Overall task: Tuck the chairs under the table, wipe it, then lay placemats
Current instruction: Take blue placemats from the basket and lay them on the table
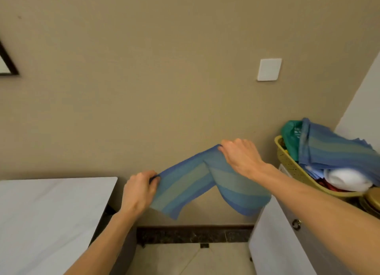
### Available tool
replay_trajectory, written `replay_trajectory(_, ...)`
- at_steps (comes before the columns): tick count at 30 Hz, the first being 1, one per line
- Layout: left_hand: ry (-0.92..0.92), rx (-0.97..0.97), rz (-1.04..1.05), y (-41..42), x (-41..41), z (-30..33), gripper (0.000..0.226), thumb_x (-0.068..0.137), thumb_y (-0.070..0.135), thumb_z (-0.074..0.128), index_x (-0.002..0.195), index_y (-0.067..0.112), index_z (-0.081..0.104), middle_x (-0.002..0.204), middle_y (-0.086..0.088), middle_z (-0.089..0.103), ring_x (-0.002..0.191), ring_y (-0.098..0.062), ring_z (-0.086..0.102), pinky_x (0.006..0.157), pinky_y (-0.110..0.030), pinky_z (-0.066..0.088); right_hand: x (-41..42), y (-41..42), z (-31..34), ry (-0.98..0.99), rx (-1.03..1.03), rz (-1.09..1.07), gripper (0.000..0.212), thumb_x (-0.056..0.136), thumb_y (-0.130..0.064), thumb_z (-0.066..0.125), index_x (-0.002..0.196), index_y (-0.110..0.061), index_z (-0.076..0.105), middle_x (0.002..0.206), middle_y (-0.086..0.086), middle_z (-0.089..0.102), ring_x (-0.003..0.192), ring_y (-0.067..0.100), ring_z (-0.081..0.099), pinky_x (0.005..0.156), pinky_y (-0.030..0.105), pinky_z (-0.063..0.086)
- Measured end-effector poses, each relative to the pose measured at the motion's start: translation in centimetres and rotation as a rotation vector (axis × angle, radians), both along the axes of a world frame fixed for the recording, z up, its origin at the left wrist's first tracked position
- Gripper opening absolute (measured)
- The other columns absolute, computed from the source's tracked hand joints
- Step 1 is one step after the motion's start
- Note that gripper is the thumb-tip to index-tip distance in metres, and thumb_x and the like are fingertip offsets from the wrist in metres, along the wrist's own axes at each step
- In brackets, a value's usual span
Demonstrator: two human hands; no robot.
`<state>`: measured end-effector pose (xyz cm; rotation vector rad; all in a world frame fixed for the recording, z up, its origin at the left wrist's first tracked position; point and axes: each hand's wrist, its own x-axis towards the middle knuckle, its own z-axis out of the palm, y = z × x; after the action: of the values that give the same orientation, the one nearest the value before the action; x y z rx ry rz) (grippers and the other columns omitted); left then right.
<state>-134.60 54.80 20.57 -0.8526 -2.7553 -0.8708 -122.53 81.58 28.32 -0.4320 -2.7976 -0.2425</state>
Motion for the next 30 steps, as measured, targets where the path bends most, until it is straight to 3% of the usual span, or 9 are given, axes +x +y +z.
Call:
replay_trajectory(5, 0.003, -0.050, 0.081, -8.2, 1.3, 2.4, 0.024, 0.090, 0.032, 0.062, 0.068, 0.022, 0.057, 0.068, -0.001, 0.064, 0.077, -0.031, 0.061, 0.060, -0.037, 0.044, -0.2, -4.8, -0.6, -0.087, -0.151, 0.069, 0.032, 0.099, -0.041, 0.044, 0.099, -0.017, 0.064, 0.104, 0.016, 0.068, 0.098, 0.038, 0.062, 0.067, 0.038, 0.039)
replay_trajectory(9, -0.001, -0.071, 0.161, -14.2, 3.5, 4.0, 0.027, 0.090, 0.034, 0.057, 0.068, 0.018, 0.058, 0.064, 0.004, 0.064, 0.068, -0.023, 0.060, 0.064, -0.039, 0.052, 0.1, -8.3, -0.9, -0.141, -0.312, 0.169, 0.023, 0.095, -0.027, 0.048, 0.073, -0.019, 0.050, 0.084, 0.010, 0.064, 0.082, 0.037, 0.058, 0.065, 0.042, 0.046)
replay_trajectory(13, -0.022, -0.084, 0.251, -20.0, 7.6, 4.8, 0.022, 0.091, 0.032, 0.057, 0.074, 0.022, 0.066, 0.066, 0.008, 0.068, 0.065, -0.016, 0.065, 0.067, -0.041, 0.056, 0.8, -12.3, -1.8, -0.193, -0.456, 0.276, 0.015, 0.085, -0.007, 0.053, 0.073, -0.016, 0.050, 0.077, 0.008, 0.060, 0.078, 0.033, 0.054, 0.068, 0.042, 0.045)
replay_trajectory(16, -0.032, -0.147, 0.282, -23.7, 11.0, 4.8, 0.020, 0.096, 0.031, 0.057, 0.083, 0.023, 0.069, 0.072, 0.008, 0.069, 0.067, -0.014, 0.066, 0.070, -0.041, 0.057, 2.2, -14.7, -3.5, -0.210, -0.525, 0.299, 0.021, 0.081, -0.004, 0.056, 0.068, -0.019, 0.051, 0.071, 0.004, 0.059, 0.074, 0.028, 0.053, 0.065, 0.038, 0.041)
replay_trajectory(19, -0.041, -0.147, 0.315, -26.7, 13.8, 4.1, 0.018, 0.098, 0.029, 0.057, 0.090, 0.019, 0.071, 0.075, 0.007, 0.069, 0.067, -0.011, 0.065, 0.072, -0.040, 0.058, 3.4, -17.4, -6.0, -0.227, -0.539, 0.320, 0.018, 0.086, -0.011, 0.056, 0.069, -0.013, 0.056, 0.072, 0.005, 0.060, 0.075, 0.030, 0.055, 0.066, 0.041, 0.045)
replay_trajectory(25, -0.077, -0.128, 0.415, -35.1, 19.1, 3.9, 0.016, 0.098, 0.027, 0.059, 0.090, 0.021, 0.071, 0.070, 0.012, 0.068, 0.056, -0.005, 0.065, 0.071, -0.038, 0.059, 5.4, -25.1, -7.5, -0.281, -0.391, 0.353, 0.023, 0.099, -0.027, 0.045, 0.079, -0.022, 0.055, 0.080, 0.004, 0.062, 0.075, 0.030, 0.058, 0.067, 0.043, 0.050)
replay_trajectory(30, -0.066, -0.108, 0.493, -44.3, 22.4, 4.3, 0.016, 0.098, 0.027, 0.058, 0.090, 0.020, 0.071, 0.070, 0.011, 0.068, 0.055, -0.005, 0.065, 0.071, -0.035, 0.060, 5.8, -33.4, -6.6, -0.248, -0.427, 0.391, 0.028, 0.095, -0.027, 0.053, 0.067, -0.022, 0.050, 0.070, 0.001, 0.059, 0.070, 0.029, 0.056, 0.063, 0.042, 0.048)
